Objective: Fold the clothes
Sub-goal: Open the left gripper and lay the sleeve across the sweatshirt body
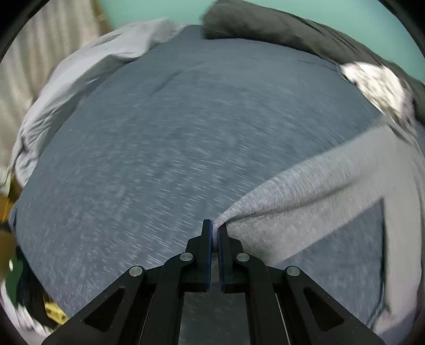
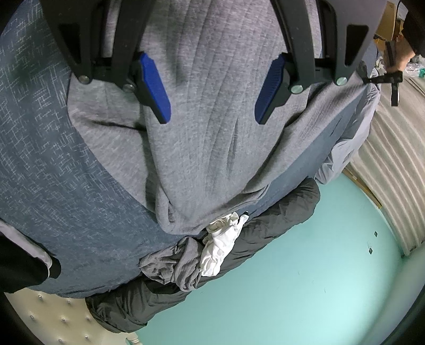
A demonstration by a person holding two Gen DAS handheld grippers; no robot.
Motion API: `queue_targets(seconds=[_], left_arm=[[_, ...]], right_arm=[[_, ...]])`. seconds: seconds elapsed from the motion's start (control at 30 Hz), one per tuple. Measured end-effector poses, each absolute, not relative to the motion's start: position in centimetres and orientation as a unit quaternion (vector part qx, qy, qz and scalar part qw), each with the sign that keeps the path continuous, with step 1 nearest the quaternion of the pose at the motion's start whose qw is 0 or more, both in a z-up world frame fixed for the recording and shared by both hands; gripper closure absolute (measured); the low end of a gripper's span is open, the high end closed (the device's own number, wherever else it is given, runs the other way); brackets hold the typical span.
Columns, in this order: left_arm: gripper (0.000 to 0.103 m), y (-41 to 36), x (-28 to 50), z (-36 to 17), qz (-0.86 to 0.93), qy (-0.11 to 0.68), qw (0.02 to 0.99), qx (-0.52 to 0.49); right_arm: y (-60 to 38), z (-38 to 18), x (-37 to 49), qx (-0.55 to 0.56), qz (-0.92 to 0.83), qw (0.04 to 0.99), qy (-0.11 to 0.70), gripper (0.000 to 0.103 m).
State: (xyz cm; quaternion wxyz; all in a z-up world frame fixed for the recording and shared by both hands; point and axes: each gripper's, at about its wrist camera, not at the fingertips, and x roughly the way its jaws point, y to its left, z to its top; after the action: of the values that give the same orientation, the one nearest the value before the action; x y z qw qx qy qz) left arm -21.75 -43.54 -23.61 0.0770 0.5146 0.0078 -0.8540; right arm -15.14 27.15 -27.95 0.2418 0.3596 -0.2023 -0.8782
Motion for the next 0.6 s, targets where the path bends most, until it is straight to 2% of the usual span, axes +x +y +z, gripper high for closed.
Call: queue_targets(seconds=[0.17,0.2,0.37,0.43,0.5,0.6], left_arm=[[0.092,-42.6,-20.9,-23.4,-0.861,0.030,0.074,0.503],[0.087,-42.4,-20.7,-23.4,-0.862,0.035,0.074,0.501],[0.084,-40.3,-19.5,-22.1,-0.874,0.044,0.047,0.481],[0.078,-38.7,-18.8,-21.4,-0.880,0.054,0.016,0.472],[0.065,-36.9,-18.0,-20.7,-0.884,0.063,-0.014,0.463],[0.064,-34.6,-17.7,-20.6,-0.886,0.065,-0.055,0.456]], right_arm=[[27.1,-28.0,-15.4,0.361,-0.878,0.242,-0.199,0.036],[27.2,-28.0,-15.4,0.361,-0.878,0.241,-0.200,0.036],[28.4,-27.4,-15.3,0.357,-0.881,0.228,-0.208,0.036],[29.3,-26.9,-15.1,0.354,-0.884,0.219,-0.213,0.036],[30.7,-26.2,-14.9,0.350,-0.886,0.205,-0.224,0.036],[33.2,-25.6,-15.0,0.369,-0.886,0.175,-0.220,0.036]])
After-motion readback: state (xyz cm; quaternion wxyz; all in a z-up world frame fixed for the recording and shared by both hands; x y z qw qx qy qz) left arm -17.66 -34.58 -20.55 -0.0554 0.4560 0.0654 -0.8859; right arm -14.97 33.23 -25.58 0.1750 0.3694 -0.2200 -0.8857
